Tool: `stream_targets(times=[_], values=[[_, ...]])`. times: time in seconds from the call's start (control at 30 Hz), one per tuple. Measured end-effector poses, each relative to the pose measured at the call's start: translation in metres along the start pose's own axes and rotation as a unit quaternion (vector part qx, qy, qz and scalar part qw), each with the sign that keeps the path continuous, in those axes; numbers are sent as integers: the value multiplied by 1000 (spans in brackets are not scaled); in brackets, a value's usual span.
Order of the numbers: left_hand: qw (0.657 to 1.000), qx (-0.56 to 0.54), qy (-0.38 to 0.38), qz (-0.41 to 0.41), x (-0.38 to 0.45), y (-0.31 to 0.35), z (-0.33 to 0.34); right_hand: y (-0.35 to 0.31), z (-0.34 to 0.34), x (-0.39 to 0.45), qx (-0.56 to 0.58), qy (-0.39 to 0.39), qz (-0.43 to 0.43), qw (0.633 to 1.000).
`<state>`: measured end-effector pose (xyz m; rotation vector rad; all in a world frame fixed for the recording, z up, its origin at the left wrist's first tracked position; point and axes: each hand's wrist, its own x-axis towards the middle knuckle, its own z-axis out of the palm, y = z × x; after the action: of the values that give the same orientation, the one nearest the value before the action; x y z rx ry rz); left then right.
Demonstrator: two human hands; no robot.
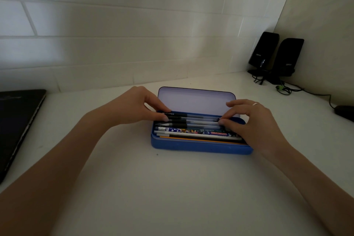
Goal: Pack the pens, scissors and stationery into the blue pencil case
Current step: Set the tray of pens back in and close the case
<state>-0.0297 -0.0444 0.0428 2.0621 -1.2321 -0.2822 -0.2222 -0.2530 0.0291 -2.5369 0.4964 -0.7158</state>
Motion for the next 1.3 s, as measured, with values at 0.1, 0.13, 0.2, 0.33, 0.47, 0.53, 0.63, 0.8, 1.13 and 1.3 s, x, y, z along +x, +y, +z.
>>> stream_targets(times=[0.1,0.13,0.2,0.33,0.47,0.53,0.63,0.8,1.13,1.3], values=[[1000,0,-1,1,1,-1,0,-4,-7,-1,0,-46,-8,999],[1000,-1,0,2,1,-1,0,-5,-9,-1,-4,-66,-12,998],[1000,-1,-1,3,1,-2,0,-6,-12,-2,-6,-89,-12,996],[1000,1,1,7,2,-4,0,-5,-14,-1,-17,-99,-9,995],[1000,1,1,9,3,-4,0,-4,-13,-2,-65,-89,-6,994],[1000,4,-1,11,3,-4,0,-6,-14,-3,-99,-86,-12,991],[1000,7,-2,11,3,-4,0,-9,-17,-4,-158,-98,-19,982],[1000,4,2,11,2,-3,0,-11,-18,-4,-167,-91,-35,981],[1000,11,2,14,2,-1,0,-9,-15,-4,-18,-75,-8,997],[1000,11,3,16,2,-1,0,-5,-11,-3,21,-79,15,997]])
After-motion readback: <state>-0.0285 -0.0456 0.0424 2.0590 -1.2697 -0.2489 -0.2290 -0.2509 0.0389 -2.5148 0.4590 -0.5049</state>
